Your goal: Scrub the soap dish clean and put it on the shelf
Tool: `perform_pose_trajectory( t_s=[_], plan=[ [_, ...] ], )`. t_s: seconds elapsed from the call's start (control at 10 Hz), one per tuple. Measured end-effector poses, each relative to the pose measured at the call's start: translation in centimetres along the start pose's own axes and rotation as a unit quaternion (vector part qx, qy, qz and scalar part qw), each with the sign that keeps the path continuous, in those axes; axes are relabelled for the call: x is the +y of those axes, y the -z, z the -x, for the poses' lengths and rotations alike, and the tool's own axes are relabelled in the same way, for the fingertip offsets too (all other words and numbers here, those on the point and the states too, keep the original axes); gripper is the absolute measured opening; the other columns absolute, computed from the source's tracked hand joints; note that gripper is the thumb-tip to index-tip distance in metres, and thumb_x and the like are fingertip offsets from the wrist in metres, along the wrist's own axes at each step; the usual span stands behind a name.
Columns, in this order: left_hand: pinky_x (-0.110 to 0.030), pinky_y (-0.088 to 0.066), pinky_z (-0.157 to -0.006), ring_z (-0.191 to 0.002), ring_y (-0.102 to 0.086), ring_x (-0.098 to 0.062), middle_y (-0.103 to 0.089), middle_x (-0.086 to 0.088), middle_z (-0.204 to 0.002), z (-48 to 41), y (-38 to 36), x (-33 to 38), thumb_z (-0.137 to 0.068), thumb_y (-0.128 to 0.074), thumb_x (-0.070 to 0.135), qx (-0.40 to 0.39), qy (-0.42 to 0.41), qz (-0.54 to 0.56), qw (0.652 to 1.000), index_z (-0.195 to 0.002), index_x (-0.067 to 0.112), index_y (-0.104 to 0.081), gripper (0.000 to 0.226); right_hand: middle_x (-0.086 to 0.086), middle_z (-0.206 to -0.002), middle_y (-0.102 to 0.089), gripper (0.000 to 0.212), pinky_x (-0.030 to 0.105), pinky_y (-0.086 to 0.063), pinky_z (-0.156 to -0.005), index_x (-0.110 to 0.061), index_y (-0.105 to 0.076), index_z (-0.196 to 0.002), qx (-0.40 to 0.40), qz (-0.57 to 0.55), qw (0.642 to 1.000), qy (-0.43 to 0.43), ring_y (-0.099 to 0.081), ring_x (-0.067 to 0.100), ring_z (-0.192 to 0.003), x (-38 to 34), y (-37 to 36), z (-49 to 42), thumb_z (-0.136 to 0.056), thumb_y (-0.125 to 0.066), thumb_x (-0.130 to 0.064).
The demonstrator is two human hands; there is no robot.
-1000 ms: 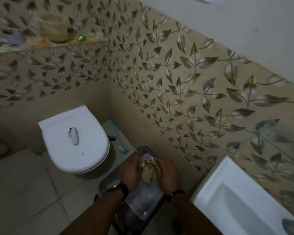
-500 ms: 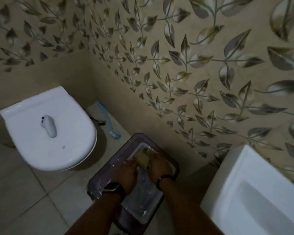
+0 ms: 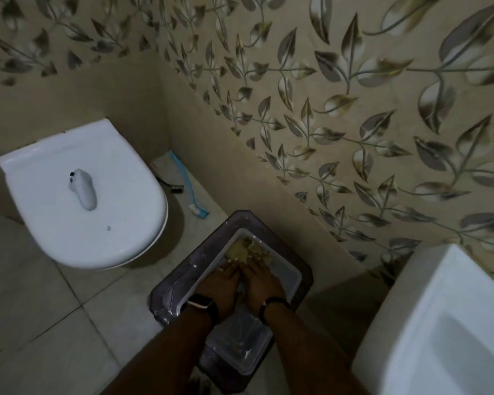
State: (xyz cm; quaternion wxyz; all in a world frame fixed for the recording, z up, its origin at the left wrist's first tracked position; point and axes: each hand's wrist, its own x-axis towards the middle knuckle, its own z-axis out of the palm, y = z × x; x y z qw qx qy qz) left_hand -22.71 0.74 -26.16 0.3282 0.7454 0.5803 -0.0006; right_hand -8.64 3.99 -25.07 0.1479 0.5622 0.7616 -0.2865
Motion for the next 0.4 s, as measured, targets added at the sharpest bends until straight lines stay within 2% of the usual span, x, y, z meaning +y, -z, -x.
perform_pose_trajectory(
  t_s=[0.1,0.3,0.4],
  plan=[
    [-0.032,-0.014,-0.124,-0.155,-0.019,-0.026,-0.013,-0.010,-0.170,-0.2,0.3,0.0,-0.102,-0.047,0.024,-0.009,0.007,0.011,1.000,-0.161,0.011,-0.014,0.069,0.000,-0.168,-0.016,0.060,0.039,-0.018,-0.124,-0.026,-0.023,-0.158,-0.019,0.000,1.000,0.002,-0.012,0.020,-0.154,0.0,0.7,-0.1,-0.103,-0.048,-0.029],
    [-0.029,-0.014,-0.123,-0.155,-0.018,-0.025,-0.011,-0.011,-0.170,0.7,4.1,2.0,-0.105,-0.042,0.015,0.068,-0.033,0.074,0.994,-0.160,0.008,-0.016,0.061,-0.002,-0.167,-0.018,0.055,0.040,-0.009,-0.126,-0.028,-0.023,-0.158,0.076,-0.006,0.997,0.015,-0.009,0.019,-0.155,-0.8,4.7,2.2,-0.105,-0.040,-0.027],
    [-0.029,-0.008,-0.124,-0.157,-0.009,-0.023,-0.007,-0.010,-0.171,1.4,7.3,3.5,-0.107,-0.040,0.018,0.101,-0.026,0.057,0.993,-0.160,0.009,-0.015,0.059,0.002,-0.168,-0.013,0.060,0.044,-0.002,-0.125,-0.032,-0.018,-0.158,0.127,0.019,0.991,0.030,-0.002,0.023,-0.155,-1.5,7.9,4.1,-0.102,-0.042,-0.034]
  ],
)
